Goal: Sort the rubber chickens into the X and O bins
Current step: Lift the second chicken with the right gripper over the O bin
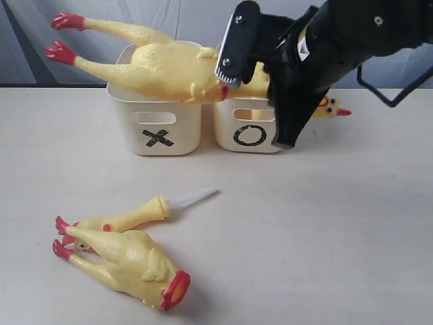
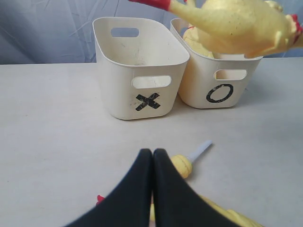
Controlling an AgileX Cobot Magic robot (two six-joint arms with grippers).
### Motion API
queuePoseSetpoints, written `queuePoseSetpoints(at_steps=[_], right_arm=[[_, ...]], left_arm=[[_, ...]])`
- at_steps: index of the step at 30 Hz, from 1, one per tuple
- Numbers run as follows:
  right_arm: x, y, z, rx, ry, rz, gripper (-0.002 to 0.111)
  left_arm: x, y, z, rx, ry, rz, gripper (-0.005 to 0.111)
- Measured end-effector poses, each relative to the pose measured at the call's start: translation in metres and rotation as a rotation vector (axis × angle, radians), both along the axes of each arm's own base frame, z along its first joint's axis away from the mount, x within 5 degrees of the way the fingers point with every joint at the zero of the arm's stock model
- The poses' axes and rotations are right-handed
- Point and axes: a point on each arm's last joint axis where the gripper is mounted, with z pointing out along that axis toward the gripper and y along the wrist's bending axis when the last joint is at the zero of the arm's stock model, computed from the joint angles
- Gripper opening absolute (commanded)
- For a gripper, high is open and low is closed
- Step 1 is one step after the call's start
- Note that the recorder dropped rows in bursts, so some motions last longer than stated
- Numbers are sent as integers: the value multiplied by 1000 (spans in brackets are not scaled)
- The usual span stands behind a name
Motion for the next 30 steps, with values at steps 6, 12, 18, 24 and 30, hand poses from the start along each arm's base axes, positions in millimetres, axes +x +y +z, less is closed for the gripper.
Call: queuePoseSetpoints(at_steps=[6,12,18,24,30], right_arm=[[14,-18,20,-137,-247,-97,-1],[29,-40,33,-239,-403,-144,-1],[49,-73,40,-304,-482,-182,-1],[67,-96,46,-455,-597,-121,-1],[87,-100,34,-692,-659,-15,-1]], left_arm=[[0,0,0,0,0,0,0],[0,0,0,0,0,0,0],[0,0,0,0,1,-1,0],[0,0,0,0,1,-1,0],[0,0,0,0,1,-1,0]])
